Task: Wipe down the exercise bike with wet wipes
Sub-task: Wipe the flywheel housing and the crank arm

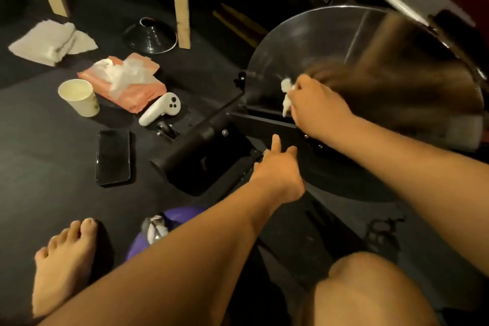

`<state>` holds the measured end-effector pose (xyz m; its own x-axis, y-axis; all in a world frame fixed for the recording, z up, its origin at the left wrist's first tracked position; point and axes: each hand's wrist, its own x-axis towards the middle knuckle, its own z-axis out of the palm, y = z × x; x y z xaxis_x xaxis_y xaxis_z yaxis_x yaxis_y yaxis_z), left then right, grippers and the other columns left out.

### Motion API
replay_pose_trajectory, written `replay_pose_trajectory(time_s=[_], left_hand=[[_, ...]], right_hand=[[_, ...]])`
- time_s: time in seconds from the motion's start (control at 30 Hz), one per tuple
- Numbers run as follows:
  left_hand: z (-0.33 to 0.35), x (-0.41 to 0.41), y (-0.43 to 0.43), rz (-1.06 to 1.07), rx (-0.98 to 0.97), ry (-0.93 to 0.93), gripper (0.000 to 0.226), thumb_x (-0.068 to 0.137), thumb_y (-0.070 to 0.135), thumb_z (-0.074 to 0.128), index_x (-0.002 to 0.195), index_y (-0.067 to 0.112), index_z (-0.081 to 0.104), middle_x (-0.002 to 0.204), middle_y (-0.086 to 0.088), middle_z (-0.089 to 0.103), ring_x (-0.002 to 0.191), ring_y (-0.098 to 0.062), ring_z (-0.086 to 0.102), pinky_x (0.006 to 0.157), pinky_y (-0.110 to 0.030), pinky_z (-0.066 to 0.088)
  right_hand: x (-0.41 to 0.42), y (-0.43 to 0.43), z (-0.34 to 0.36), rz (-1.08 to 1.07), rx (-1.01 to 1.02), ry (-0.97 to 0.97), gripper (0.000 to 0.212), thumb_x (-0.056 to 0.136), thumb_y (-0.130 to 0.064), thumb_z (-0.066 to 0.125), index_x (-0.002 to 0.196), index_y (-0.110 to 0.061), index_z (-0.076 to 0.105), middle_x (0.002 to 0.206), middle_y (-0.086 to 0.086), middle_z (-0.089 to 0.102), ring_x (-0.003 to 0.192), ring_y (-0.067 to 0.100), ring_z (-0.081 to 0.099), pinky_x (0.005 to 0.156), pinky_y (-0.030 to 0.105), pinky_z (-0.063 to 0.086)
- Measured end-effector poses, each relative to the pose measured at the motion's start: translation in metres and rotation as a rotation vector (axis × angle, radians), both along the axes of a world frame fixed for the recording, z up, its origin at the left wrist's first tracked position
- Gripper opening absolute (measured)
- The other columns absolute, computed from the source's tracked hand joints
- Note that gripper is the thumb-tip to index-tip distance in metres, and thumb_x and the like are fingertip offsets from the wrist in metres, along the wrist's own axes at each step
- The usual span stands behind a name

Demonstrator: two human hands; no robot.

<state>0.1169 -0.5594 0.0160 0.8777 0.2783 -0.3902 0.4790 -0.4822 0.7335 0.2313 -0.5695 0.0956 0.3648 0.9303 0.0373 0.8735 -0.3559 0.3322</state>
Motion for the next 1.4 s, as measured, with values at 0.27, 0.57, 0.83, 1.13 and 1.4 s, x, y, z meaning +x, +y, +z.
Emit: replay_pose_trajectory(time_s=[0.27,0.57,0.83,1.13,1.4], left_hand=[[-0.006,-0.016,0.051,0.121,-0.016,0.033,0.074,0.087,0.023,0.059,0.152,0.013,0.025,0.162,-0.014,0.015,0.15,-0.032,0.005,0.117,-0.053,0.025],[0.019,-0.016,0.068,0.237,-0.077,-0.081,0.063,0.08,0.022,0.062,0.14,0.016,0.043,0.144,-0.011,0.038,0.137,-0.032,0.035,0.111,-0.051,0.036],[-0.015,-0.033,0.058,0.192,-0.015,0.041,0.054,0.084,0.023,0.058,0.136,0.016,0.046,0.145,-0.015,0.038,0.137,-0.033,0.034,0.11,-0.049,0.038],[0.038,0.01,0.068,0.193,-0.054,-0.177,0.061,0.09,0.017,0.059,0.146,0.012,0.037,0.151,-0.013,0.034,0.137,-0.03,0.038,0.11,-0.035,0.038],[0.06,0.04,0.05,0.147,-0.079,-0.396,0.052,0.087,0.009,0.059,0.137,0.015,0.047,0.133,-0.008,0.046,0.122,-0.027,0.048,0.104,-0.035,0.043]], right_hand=[[-0.012,0.024,-0.012,0.169,-0.453,-0.189,0.027,0.093,-0.016,0.053,0.114,-0.004,0.064,0.115,0.014,0.053,0.103,0.032,0.055,0.072,0.037,0.045],[-0.003,0.079,0.023,0.151,-0.212,-0.266,0.028,0.094,-0.011,0.049,0.116,0.002,0.06,0.123,0.017,0.045,0.107,0.034,0.054,0.068,0.038,0.047],[-0.011,0.072,-0.048,-0.004,-0.517,-0.043,0.028,0.097,-0.019,0.049,0.122,-0.012,0.059,0.125,0.013,0.051,0.111,0.033,0.057,0.083,0.041,0.048],[-0.006,0.003,0.067,0.042,-0.185,-0.146,0.023,0.09,-0.011,0.055,0.111,-0.003,0.062,0.104,0.02,0.055,0.087,0.04,0.063,0.059,0.041,0.044],[0.011,-0.016,0.109,-0.125,-0.077,-0.278,0.018,0.094,-0.015,0.051,0.107,-0.007,0.06,0.108,0.019,0.05,0.086,0.043,0.059,0.061,0.037,0.04]])
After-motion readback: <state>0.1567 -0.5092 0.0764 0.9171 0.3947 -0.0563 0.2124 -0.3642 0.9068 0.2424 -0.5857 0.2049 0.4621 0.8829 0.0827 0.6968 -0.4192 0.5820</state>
